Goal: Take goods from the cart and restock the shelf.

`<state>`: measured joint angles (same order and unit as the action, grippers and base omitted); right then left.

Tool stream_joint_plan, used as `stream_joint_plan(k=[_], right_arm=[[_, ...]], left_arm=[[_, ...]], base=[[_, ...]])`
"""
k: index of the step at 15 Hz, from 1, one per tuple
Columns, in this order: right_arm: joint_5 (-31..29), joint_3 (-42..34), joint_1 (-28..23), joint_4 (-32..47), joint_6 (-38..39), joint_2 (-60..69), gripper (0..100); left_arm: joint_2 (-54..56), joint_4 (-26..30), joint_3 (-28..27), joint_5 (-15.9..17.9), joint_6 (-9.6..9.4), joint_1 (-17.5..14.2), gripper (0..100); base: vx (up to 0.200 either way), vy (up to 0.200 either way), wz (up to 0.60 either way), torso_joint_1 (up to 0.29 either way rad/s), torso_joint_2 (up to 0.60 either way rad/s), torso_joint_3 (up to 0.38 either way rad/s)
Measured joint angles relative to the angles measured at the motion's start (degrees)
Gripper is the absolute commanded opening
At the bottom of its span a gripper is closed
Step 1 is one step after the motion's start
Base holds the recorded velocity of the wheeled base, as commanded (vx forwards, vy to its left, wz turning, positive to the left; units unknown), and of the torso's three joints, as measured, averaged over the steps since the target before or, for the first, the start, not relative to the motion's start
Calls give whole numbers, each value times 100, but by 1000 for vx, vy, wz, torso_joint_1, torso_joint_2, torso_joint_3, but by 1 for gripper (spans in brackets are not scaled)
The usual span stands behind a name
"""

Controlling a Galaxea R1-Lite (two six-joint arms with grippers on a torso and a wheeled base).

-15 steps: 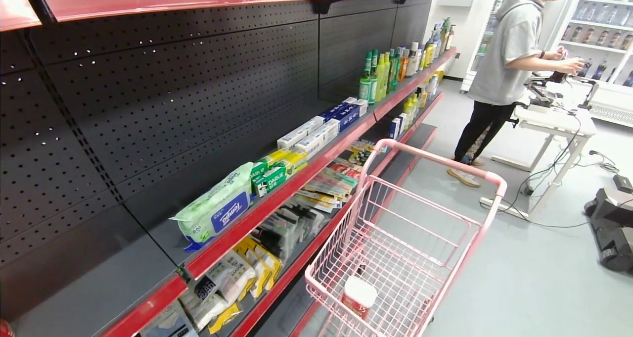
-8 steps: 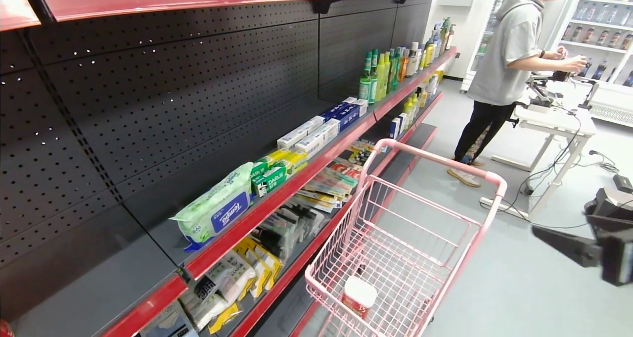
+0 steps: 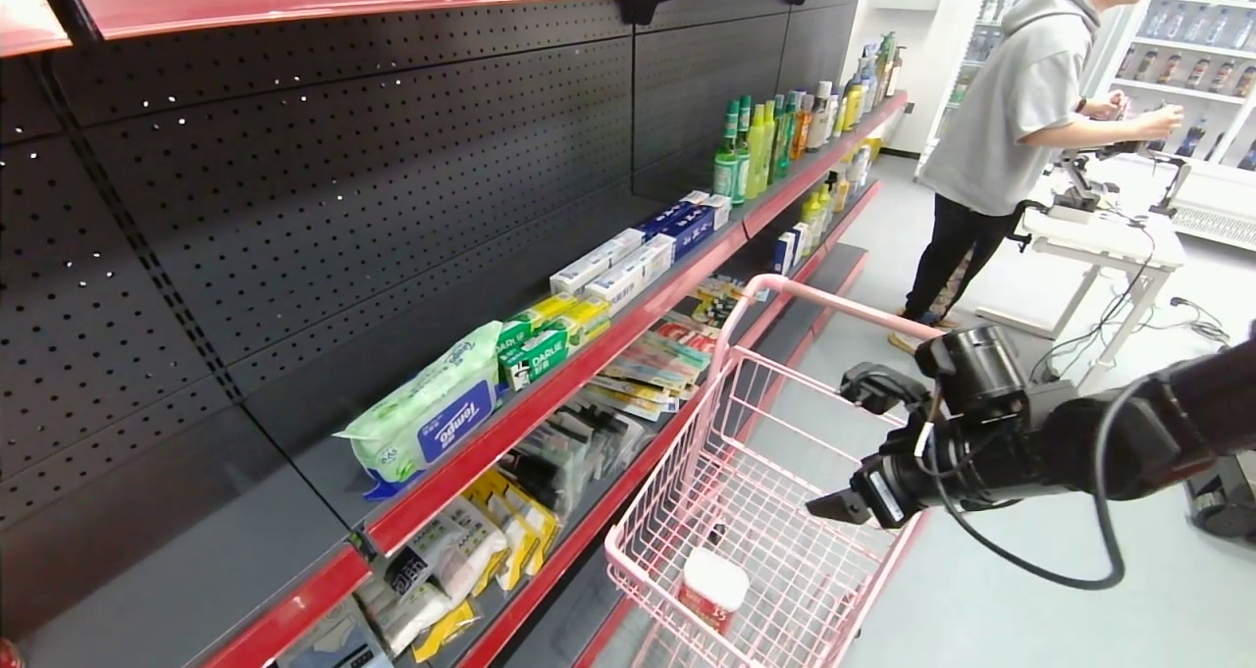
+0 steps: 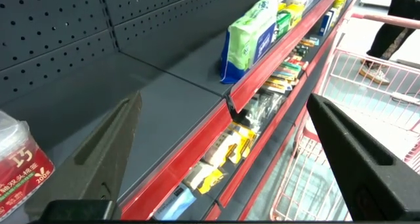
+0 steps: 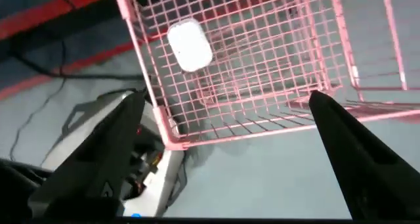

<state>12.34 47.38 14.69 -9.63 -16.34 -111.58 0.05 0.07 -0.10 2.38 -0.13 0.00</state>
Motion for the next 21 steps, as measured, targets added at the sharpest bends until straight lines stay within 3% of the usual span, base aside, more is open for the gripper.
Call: stream_joint_plan(k=[5, 11, 21], right_arm=[[0, 187, 324, -110, -512, -936, 100], [-22, 204, 383, -928, -653, -1651, 100], [-22, 713, 686, -972, -684, -2186, 100]], left_arm=[[0, 2, 0, 5, 0, 0, 100], [0, -2, 5, 2, 4, 0, 100], [0, -2, 5, 2, -2, 0, 100]], base=[[0, 0, 0, -86, 185, 100], [0, 0, 0, -103, 224, 124], [0, 0, 0, -143, 328, 182]])
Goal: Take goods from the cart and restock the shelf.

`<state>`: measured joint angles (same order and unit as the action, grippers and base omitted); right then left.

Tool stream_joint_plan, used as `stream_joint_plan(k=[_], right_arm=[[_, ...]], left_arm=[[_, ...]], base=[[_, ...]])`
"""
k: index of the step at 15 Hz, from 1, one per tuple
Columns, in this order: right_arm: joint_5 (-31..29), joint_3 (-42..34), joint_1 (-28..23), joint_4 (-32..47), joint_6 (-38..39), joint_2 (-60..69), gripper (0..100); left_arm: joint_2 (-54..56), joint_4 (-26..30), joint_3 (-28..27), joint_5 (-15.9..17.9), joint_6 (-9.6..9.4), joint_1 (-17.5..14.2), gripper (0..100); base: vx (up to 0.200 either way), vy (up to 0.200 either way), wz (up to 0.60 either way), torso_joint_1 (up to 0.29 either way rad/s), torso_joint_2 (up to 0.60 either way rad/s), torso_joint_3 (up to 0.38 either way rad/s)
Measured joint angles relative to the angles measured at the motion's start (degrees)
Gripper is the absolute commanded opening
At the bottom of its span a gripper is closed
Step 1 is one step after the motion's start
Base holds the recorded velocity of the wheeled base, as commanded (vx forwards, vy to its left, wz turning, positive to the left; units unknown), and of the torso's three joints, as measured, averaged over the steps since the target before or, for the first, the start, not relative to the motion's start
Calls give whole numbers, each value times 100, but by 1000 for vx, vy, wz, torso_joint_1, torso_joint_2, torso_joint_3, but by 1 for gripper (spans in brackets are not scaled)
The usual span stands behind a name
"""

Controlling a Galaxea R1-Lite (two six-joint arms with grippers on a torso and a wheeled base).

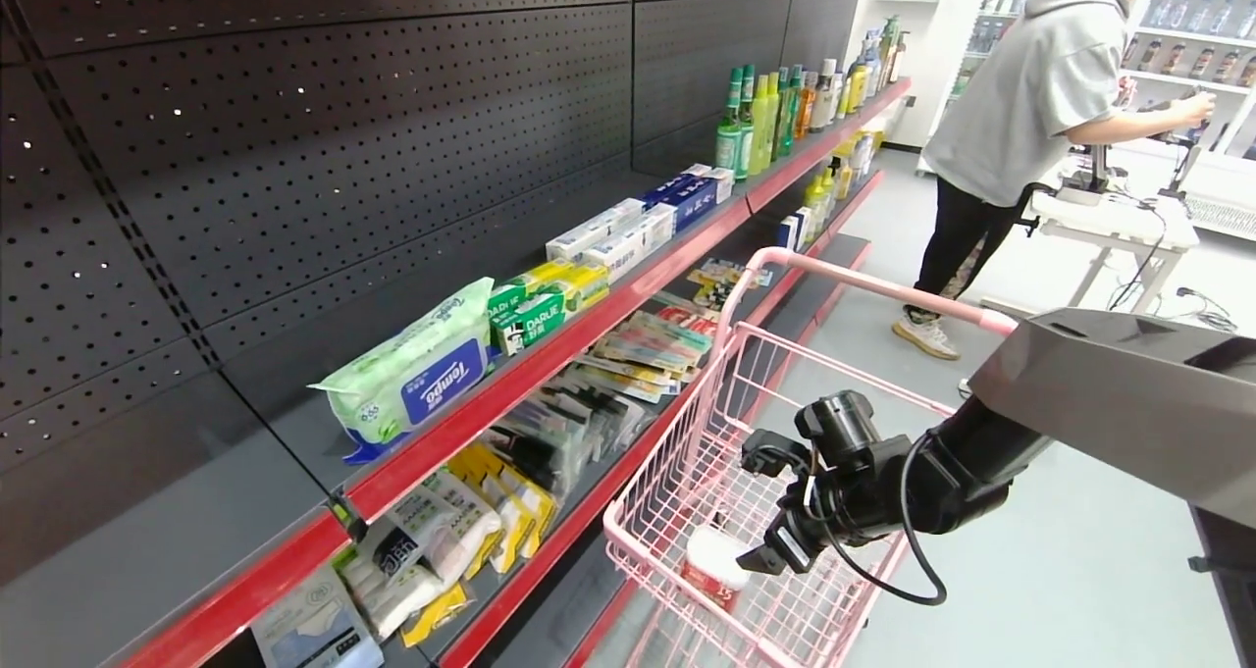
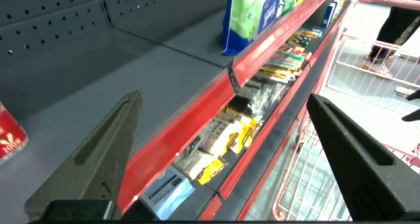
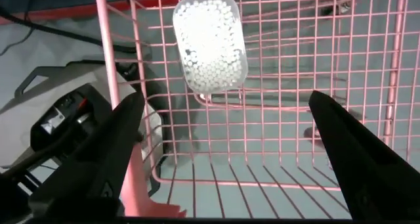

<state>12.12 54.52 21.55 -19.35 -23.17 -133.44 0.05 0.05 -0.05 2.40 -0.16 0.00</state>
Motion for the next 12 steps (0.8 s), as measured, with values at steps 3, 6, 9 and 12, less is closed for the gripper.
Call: stream_joint_plan(k=[3, 6, 9, 12], right_arm=[[2, 157, 88, -24, -6, -121, 100], [-7, 256, 99, -96, -4, -243, 100], [39, 300, 101, -200, -4, -366, 100], [116, 367, 99, -202, -2, -452, 100]], left_arm=[[0, 2, 0, 0, -2, 0, 100], [0, -5, 0, -5, -9, 0, 100], [0, 6, 7, -5, -9, 0, 100], [0, 2, 2, -2, -11, 0, 100]], base=[[0, 0, 0, -121, 303, 168], [0, 0, 0, -36, 86, 54], [0, 0, 0, -115, 274, 160], [0, 0, 0, -6, 24, 14]])
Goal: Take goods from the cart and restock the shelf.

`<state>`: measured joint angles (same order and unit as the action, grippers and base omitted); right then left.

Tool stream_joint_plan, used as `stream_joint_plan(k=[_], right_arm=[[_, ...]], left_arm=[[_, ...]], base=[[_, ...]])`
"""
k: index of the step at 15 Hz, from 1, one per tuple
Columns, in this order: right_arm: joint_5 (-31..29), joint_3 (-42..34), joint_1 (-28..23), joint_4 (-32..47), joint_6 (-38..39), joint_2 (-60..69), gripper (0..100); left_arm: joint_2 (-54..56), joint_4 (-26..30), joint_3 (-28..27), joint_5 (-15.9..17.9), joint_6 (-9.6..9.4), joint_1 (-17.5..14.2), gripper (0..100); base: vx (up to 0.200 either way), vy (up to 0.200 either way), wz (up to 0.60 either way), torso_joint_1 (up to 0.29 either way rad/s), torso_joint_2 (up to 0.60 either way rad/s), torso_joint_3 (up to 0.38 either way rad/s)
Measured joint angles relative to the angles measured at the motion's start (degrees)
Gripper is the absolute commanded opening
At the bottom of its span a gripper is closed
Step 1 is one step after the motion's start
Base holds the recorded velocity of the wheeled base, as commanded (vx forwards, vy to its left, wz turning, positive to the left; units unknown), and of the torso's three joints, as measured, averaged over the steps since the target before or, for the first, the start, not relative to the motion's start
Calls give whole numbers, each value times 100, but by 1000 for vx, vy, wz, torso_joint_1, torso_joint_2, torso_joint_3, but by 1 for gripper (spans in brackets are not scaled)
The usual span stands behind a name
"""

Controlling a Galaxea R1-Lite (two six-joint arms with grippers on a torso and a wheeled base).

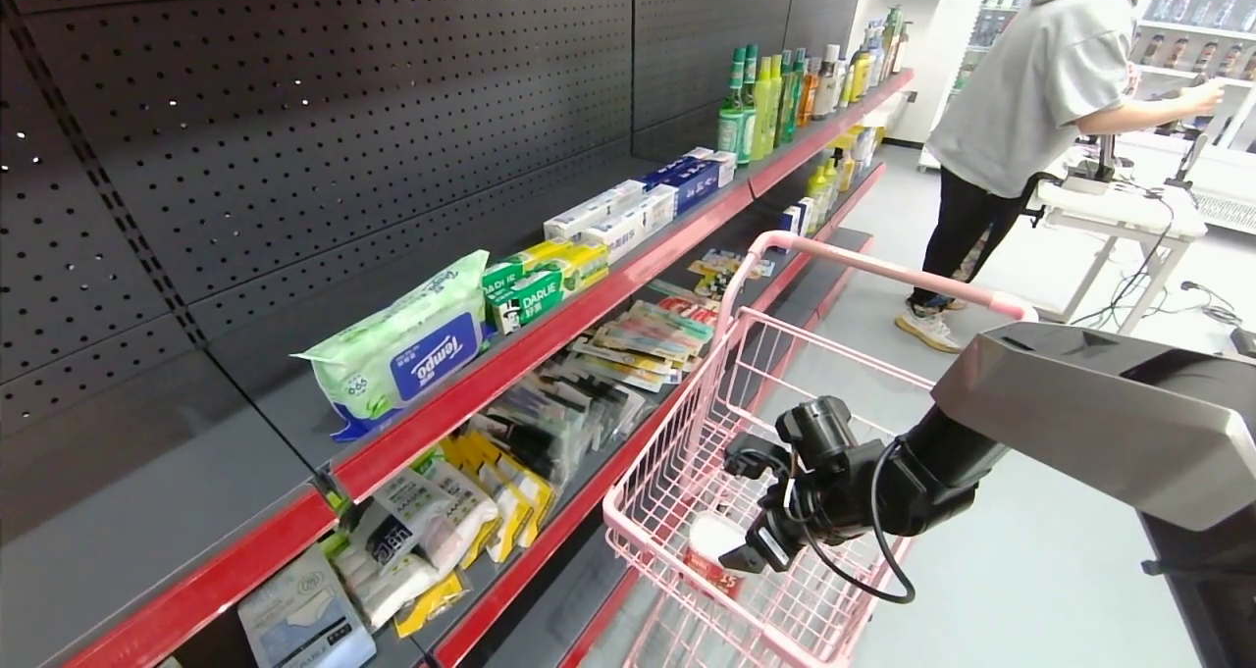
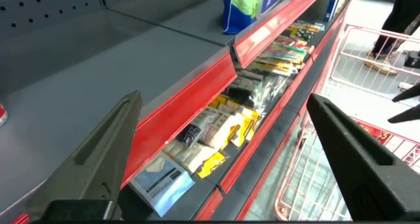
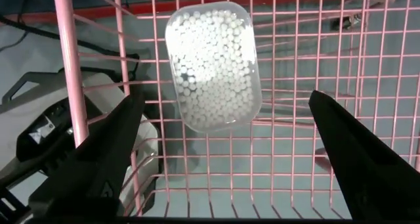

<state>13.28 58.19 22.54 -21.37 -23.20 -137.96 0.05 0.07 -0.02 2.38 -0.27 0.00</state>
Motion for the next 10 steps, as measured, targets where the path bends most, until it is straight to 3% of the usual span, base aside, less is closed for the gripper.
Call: stream_joint_plan(k=[10], right_arm=[[238, 311, 111, -9, 22, -247, 100]], left_arm=[[0, 0, 0, 0, 0, 0, 100]], base=[[0, 0, 0, -47, 112, 65]])
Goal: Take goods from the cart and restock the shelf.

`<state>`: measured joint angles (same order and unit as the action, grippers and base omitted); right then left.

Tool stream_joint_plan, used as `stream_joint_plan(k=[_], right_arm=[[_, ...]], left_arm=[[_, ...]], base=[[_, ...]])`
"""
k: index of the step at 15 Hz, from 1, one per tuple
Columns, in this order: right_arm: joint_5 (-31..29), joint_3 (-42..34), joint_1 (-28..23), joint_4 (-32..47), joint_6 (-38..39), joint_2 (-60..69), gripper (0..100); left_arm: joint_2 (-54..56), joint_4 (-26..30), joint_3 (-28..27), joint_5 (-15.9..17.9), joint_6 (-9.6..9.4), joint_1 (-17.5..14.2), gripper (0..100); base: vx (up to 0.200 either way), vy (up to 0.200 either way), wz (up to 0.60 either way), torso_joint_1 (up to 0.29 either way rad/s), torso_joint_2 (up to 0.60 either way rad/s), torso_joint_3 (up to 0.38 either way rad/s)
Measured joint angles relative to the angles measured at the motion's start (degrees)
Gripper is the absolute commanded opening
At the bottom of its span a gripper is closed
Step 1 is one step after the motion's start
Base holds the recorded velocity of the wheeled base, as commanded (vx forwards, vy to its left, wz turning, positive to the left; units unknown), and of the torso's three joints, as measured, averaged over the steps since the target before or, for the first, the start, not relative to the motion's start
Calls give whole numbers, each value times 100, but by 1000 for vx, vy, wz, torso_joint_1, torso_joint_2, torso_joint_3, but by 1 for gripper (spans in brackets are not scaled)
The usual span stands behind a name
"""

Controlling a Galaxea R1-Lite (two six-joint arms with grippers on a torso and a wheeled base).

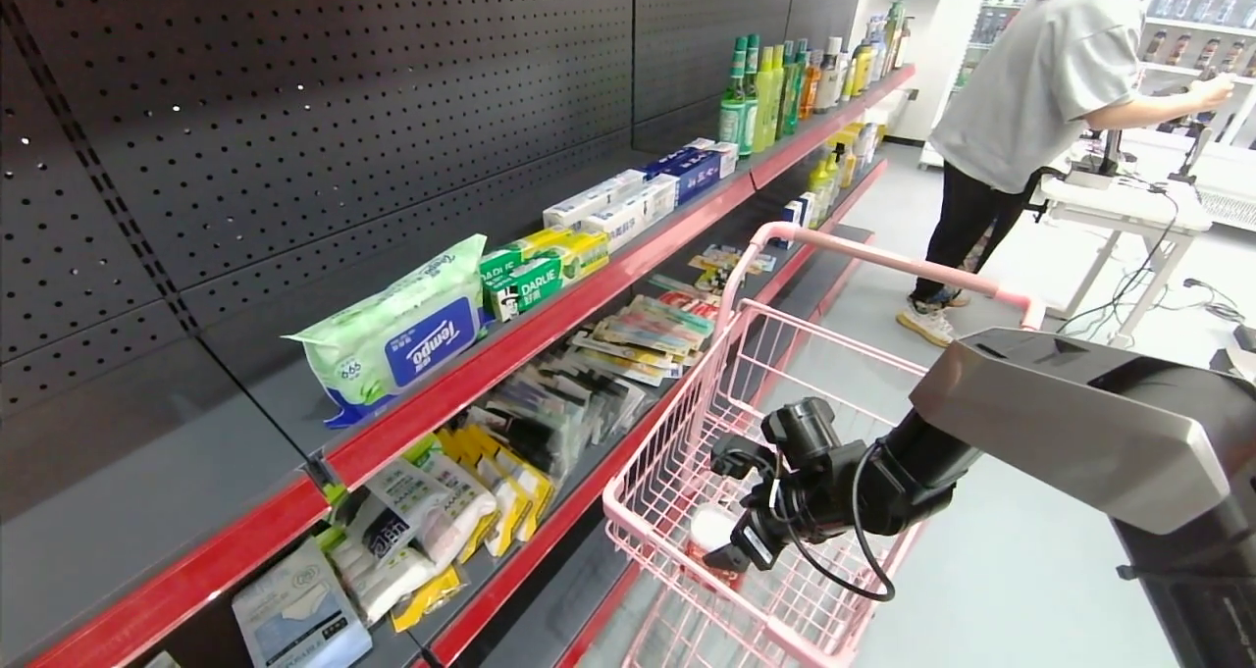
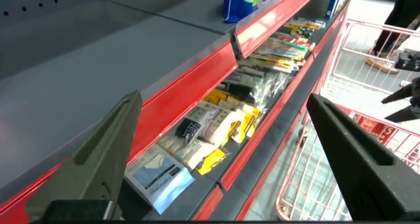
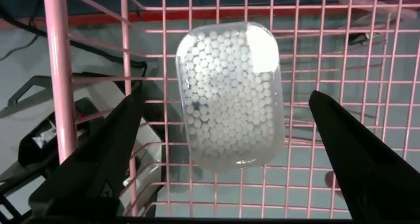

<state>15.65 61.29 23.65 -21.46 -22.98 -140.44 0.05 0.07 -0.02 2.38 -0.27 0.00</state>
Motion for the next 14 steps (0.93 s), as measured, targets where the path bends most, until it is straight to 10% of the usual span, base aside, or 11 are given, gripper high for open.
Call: stream_joint_plan(k=[14], right_arm=[[202, 193, 11, 4, 38, -217, 100]], left_arm=[[0, 6, -2, -2, 6, 0, 100]], base=[[0, 0, 0, -51, 119, 73]])
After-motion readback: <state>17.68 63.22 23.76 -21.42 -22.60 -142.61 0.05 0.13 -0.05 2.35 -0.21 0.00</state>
